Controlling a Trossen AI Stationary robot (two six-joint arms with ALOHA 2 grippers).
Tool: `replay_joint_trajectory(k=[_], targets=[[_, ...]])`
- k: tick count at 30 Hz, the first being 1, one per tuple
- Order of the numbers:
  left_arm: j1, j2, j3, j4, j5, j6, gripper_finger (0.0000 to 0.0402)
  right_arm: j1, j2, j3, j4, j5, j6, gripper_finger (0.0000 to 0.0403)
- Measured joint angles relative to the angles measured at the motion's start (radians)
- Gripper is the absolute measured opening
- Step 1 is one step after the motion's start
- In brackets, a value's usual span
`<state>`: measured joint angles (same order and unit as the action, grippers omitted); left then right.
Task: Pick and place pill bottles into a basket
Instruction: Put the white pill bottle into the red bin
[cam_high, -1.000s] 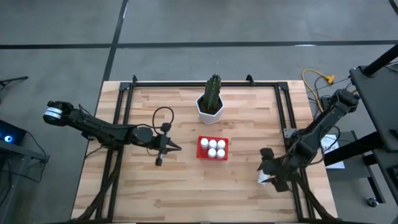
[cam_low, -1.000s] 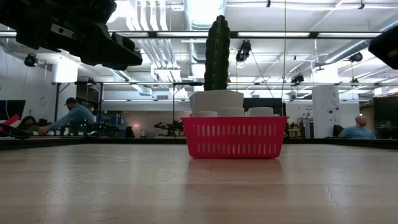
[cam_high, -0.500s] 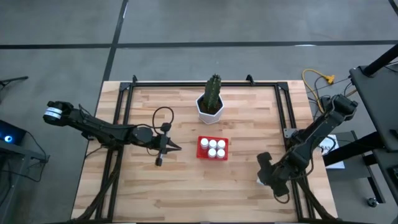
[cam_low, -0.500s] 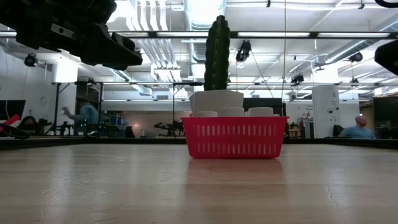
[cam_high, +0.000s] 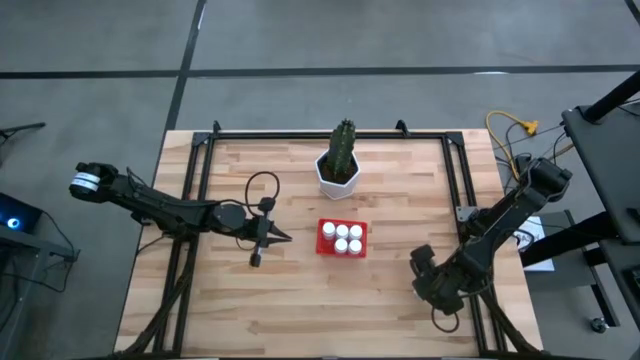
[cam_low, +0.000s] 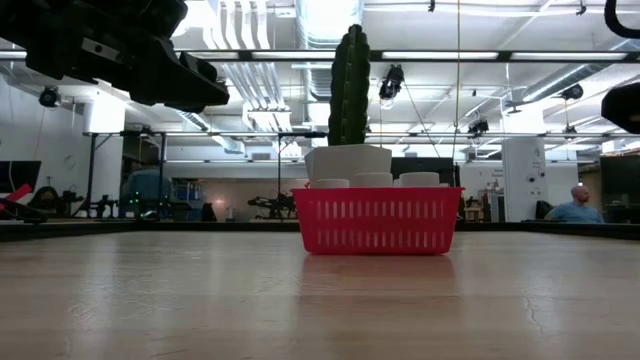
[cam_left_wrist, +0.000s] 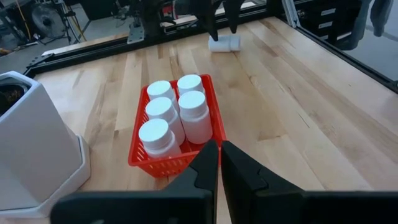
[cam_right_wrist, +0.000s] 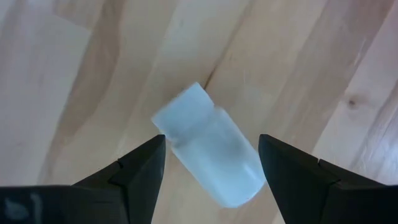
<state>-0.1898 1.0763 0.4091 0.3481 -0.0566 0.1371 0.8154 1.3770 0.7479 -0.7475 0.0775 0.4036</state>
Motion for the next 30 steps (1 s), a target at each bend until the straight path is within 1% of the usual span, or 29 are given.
replay_joint_trajectory(k=[9,13,19,30], targets=[[-0.001,0.000,0.000,0.000,0.000,0.000,0.0002,0.000,-0.002,0.000,-0.018,0.000,-0.026,0.0246],[-0.001,0.000,0.000,0.000,0.000,0.000,0.0002,0.000,0.000,0.000,-0.031,0.000,-0.087,0.0246],[-0.001,0.000,0.000,0.000,0.000,0.001,0.0002,0.000,0.000,0.000,-0.033,-0.001,-0.115,0.0246],[-0.001,0.000,0.000,0.000,0.000,0.031,0.0002,0.000,0.000,-0.043,-0.031,0.000,-0.202,0.0247]])
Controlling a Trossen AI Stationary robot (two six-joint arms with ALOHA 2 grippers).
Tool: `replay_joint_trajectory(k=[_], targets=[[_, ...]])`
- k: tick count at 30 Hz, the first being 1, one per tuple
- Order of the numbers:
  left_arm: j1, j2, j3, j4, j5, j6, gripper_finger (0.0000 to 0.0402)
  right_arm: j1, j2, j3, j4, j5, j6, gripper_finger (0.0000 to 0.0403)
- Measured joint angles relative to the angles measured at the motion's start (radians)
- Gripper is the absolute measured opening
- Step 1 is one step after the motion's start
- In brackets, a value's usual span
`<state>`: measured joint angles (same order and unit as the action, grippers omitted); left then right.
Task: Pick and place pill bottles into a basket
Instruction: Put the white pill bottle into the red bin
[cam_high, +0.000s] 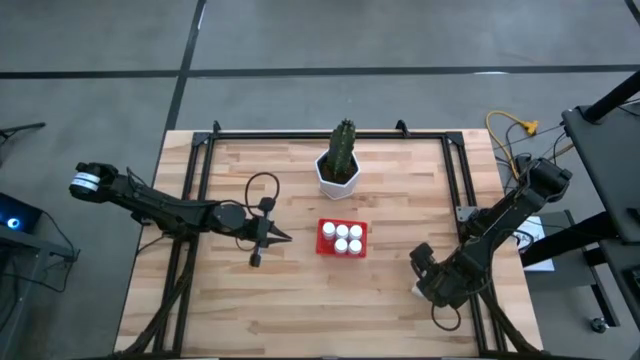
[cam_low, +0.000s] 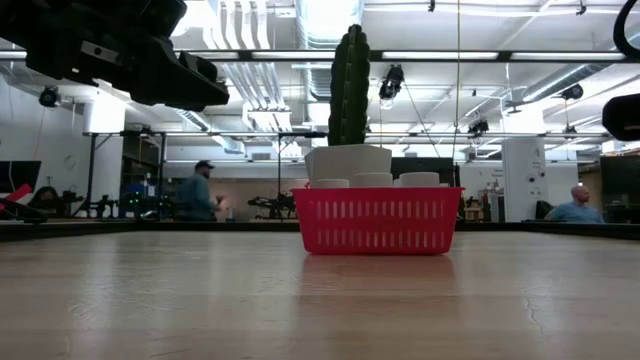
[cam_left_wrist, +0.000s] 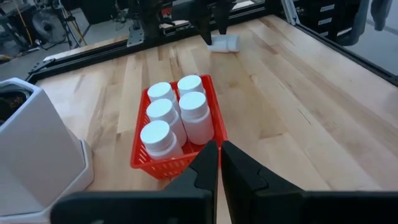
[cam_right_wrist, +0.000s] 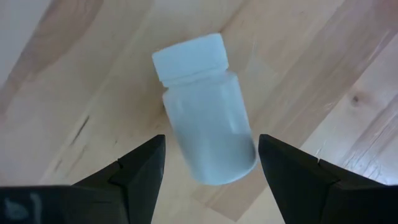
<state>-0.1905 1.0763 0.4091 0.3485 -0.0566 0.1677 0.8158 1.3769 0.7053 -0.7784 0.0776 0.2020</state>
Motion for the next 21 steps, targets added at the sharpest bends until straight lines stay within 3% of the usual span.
replay_joint_trajectory(k=[21], targets=[[0.000,0.000,0.000,0.000,0.000,0.029,0.0002,0.000,0.054,-0.016,0.110,0.004,-0.069,0.0247]])
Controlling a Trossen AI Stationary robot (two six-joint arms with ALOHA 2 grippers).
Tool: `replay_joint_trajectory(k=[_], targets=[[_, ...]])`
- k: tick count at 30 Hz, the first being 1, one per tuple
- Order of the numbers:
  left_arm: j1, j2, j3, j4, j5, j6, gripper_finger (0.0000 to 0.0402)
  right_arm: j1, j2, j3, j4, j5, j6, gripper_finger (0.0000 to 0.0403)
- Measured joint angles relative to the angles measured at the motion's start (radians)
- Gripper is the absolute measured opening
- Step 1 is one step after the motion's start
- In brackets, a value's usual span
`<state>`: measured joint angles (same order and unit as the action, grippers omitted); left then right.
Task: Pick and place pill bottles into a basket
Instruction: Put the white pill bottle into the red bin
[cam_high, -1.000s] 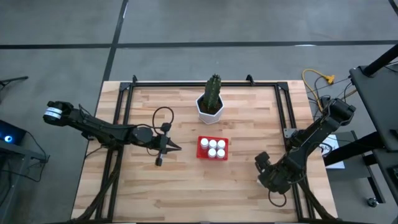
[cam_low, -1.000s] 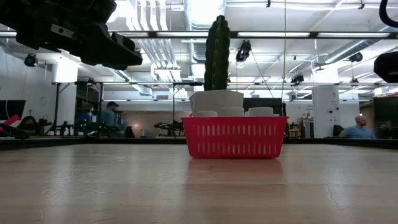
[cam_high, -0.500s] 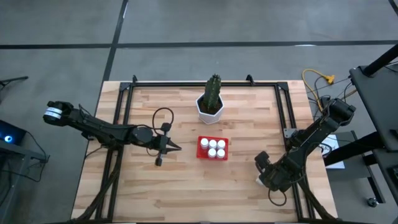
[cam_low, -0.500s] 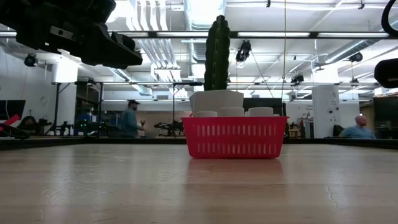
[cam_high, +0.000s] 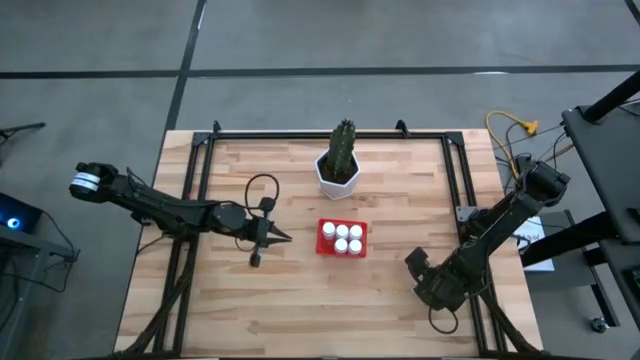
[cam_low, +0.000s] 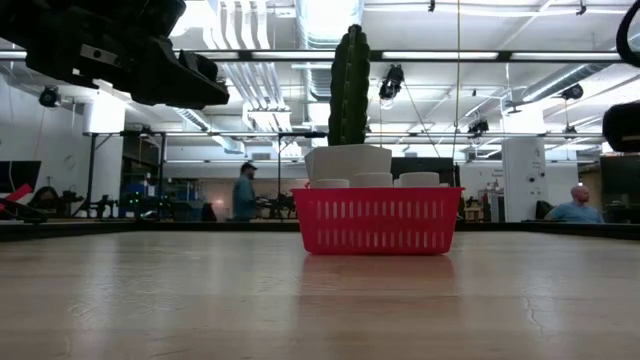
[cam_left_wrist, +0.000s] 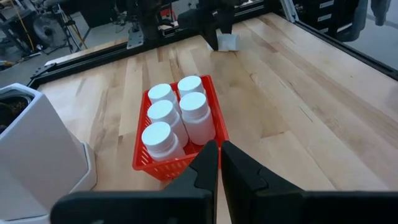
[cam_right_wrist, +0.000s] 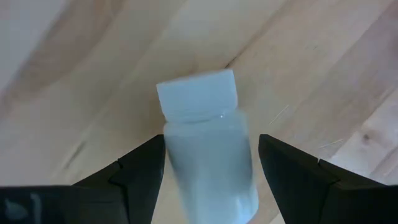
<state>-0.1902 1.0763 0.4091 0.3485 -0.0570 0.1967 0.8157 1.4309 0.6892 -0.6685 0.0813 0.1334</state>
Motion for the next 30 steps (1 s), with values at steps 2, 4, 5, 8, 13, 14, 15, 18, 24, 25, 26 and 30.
replay_joint_trajectory(k=[2,4,5,8,13,14,15,18,24,25,26,30], targets=[[0.000,0.000,0.000,0.000,0.000,0.000,0.0002,0.000,0.025,0.000,-0.001,0.000,-0.003,0.0247],[-0.001,0.000,0.000,0.000,0.000,0.000,0.0002,0.000,0.050,0.000,-0.001,-0.004,-0.003,0.0247],[-0.001,0.000,0.000,0.000,0.000,0.000,0.0002,0.000,0.057,0.002,-0.001,-0.005,-0.003,0.0247],[-0.001,0.000,0.000,0.000,0.000,-0.001,0.0002,0.000,0.072,0.006,-0.006,-0.005,0.001,0.0246],[-0.001,0.000,0.000,0.000,0.000,-0.003,0.0002,0.000,0.058,0.006,-0.008,-0.006,0.002,0.0234],[0.000,0.000,0.000,0.000,0.000,-0.003,0.0002,0.000,0.053,0.005,-0.009,-0.005,0.003,0.0231],[0.000,0.000,0.000,0.000,0.000,-0.003,0.0002,0.000,0.051,0.004,-0.009,-0.005,0.003,0.0228],[0.000,0.000,0.000,0.000,0.000,-0.003,0.0002,0.000,0.048,0.004,-0.015,-0.004,0.005,0.0217],[0.000,0.000,0.000,0.000,0.000,-0.006,0.0002,0.000,0.046,0.004,-0.017,-0.011,0.013,0.0198],[0.000,0.000,0.000,0.000,0.000,-0.006,0.0002,0.000,0.046,0.004,-0.018,-0.014,0.013,0.0194],[0.000,0.000,0.000,0.000,0.000,-0.006,0.0002,0.000,0.046,0.004,-0.021,-0.022,0.011,0.0192],[0.000,0.000,0.000,0.000,0.000,-0.006,0.0002,0.000,0.045,0.004,-0.051,-0.035,0.010,0.0184]])
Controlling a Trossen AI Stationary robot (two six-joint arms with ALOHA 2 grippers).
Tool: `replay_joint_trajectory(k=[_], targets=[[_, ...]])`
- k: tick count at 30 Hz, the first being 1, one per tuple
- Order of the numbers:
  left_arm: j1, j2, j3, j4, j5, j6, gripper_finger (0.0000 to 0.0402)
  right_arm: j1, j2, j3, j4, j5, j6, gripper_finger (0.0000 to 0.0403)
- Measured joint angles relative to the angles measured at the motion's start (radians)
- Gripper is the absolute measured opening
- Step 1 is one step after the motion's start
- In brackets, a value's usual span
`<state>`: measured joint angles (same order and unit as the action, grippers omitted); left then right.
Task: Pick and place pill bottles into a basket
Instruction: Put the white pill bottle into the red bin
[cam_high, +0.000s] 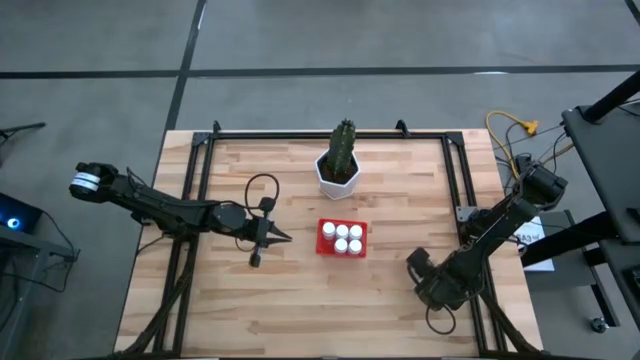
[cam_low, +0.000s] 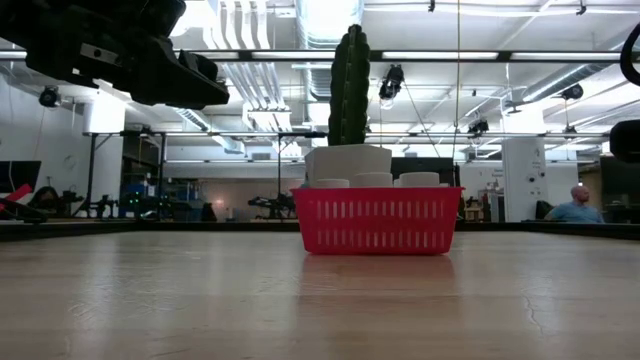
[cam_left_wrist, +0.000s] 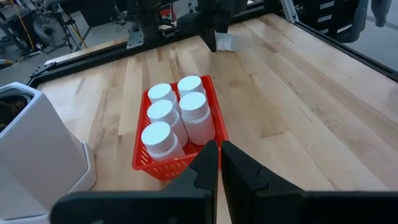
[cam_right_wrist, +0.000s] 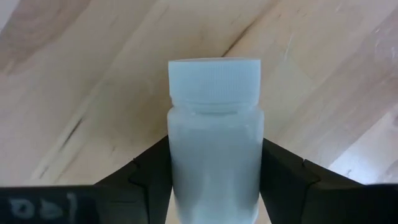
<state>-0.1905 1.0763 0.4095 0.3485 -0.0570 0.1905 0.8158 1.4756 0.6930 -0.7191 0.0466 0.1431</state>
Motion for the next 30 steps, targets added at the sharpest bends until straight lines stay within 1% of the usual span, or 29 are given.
replay_joint_trajectory(k=[10,20,27,30], targets=[[0.001,0.000,0.000,0.000,0.000,0.000,0.0002,0.000,-0.001,0.000,-0.010,-0.002,0.003,0.0183],[0.001,0.000,0.019,0.001,0.000,0.028,0.0002,-0.008,-0.001,0.002,-0.008,0.013,0.070,0.0183],[0.001,-0.019,0.037,0.002,0.000,0.033,0.0002,-0.030,0.000,0.060,-0.008,0.073,0.039,0.0183],[0.000,-0.033,0.037,0.002,0.001,0.033,0.0002,-0.047,0.000,0.097,-0.007,0.114,0.033,0.0183]])
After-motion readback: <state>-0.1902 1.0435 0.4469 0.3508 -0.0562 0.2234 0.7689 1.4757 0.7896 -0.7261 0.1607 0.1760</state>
